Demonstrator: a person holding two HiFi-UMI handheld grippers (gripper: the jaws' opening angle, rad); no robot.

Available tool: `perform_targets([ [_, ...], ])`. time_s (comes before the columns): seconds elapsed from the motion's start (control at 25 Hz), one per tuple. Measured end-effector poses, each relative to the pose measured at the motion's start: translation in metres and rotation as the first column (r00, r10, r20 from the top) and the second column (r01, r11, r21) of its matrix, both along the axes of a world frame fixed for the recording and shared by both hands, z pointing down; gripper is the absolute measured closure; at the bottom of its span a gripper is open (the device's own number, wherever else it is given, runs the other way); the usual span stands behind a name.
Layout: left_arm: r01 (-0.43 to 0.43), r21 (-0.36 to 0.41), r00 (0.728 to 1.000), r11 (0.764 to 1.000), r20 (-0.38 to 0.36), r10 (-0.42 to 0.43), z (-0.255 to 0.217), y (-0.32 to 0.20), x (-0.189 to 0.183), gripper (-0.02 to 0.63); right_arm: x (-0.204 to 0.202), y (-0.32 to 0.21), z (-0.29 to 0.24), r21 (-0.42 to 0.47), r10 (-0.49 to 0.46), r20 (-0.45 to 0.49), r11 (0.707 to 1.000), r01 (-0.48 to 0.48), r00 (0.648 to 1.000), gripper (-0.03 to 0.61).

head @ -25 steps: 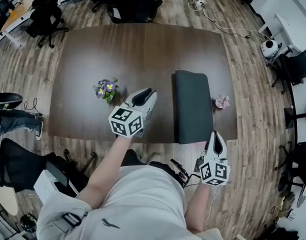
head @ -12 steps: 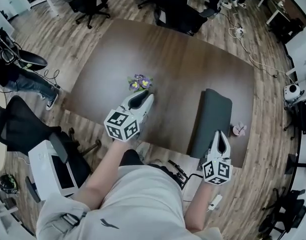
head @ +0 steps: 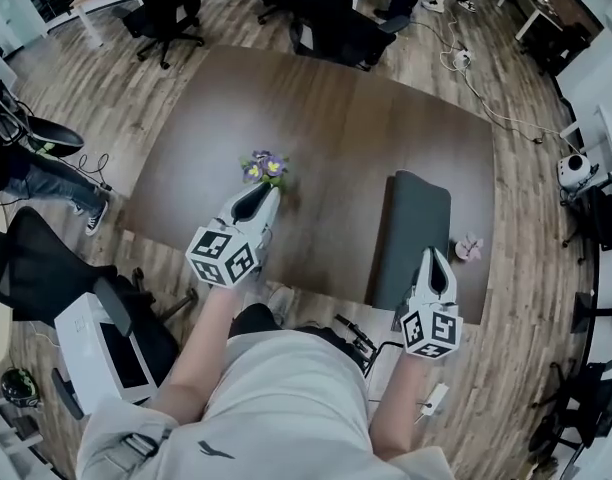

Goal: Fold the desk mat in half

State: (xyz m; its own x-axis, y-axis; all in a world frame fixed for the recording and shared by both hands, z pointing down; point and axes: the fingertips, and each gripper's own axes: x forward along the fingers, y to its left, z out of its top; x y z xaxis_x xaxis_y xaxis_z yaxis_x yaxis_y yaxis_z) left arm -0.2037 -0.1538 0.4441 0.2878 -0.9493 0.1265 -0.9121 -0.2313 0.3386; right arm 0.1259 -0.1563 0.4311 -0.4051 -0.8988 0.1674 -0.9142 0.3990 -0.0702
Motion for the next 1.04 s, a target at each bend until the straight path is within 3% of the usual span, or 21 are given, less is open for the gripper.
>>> perform_targets([
  [0.4,-0.032,0.023,0.999,0.999,-0.010,0.032,-0.009,0.001,0.004,0.551,0.009,0.009,-0.017,0.056,0.033,-0.024,0.998,-0.032,0.999,0.580],
  [1.04,-0.064,0.005,0.998,0.998,-0.005,0.064,0.001,0.000,0.006,0.560,0.007,0.024,-0.017,0.068,0.058,-0.025,0.996,-0.056,0.998,0.580],
])
